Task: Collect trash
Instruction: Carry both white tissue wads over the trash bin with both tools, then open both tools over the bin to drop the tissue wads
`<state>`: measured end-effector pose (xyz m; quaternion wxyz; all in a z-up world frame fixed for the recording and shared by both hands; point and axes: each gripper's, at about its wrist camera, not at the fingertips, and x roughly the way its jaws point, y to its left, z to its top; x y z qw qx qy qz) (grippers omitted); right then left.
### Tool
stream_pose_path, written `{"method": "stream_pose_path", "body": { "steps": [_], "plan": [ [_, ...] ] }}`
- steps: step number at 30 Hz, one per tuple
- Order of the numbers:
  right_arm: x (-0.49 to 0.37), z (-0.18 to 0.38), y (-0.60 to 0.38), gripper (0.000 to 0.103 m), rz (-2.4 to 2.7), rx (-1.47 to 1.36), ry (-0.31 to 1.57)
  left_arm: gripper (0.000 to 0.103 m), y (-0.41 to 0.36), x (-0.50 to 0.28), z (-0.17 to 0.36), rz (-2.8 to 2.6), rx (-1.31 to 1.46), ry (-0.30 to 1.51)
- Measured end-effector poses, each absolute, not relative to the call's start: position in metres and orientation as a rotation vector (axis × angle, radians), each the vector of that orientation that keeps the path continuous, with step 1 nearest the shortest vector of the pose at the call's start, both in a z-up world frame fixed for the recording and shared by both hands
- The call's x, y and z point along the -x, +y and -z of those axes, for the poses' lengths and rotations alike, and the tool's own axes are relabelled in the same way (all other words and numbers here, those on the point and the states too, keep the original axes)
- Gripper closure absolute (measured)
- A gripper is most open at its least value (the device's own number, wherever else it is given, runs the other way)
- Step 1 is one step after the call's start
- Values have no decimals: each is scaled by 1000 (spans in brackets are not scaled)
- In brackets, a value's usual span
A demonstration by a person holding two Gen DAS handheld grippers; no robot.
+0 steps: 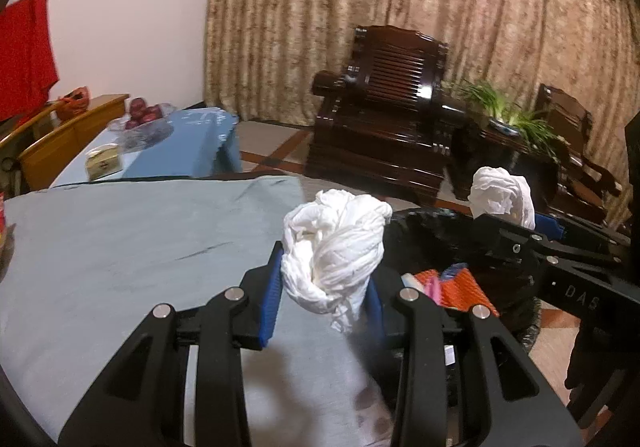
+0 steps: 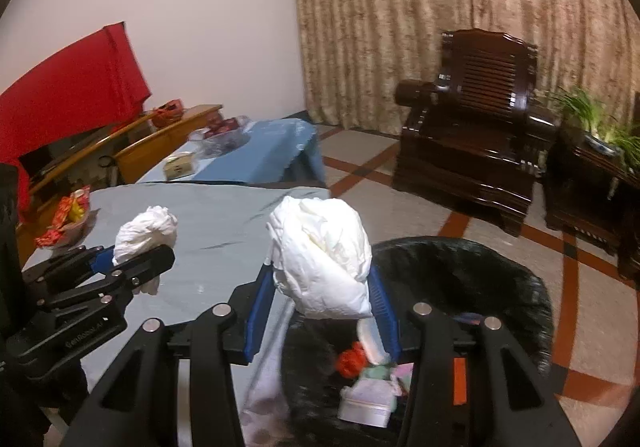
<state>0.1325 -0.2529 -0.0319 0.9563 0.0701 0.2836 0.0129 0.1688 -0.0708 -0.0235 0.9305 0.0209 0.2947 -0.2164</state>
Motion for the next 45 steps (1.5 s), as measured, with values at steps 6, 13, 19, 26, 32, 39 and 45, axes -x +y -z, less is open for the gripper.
{"method": "stream_pose_path", "body": {
  "steps": [6, 13, 19, 26, 32, 39, 45],
  "plan": [
    [-123, 41, -291, 57, 51, -151, 586, 68, -117, -176, 36, 522, -75, 620],
    [-126, 54, -333, 56, 123, -173, 610, 67, -164, -187, 53, 600, -124, 627],
    [-143, 66, -354, 57, 145, -169, 629, 67, -199, -203, 70, 637, -159, 649],
    [-156, 84, -378, 57, 166, -178, 652, 67, -225, -225, 84, 665, -170, 673],
    [-167, 95, -389, 45, 174, -165, 674, 54, -241, -235, 94, 697, -181, 698],
    [-156, 97, -397, 7, 216, -164, 650, 21, -233, -234, 91, 710, -157, 674],
    [-140, 85, -388, 6, 198, -196, 631, 12, -206, -221, 69, 676, -134, 633]
  ]
}}
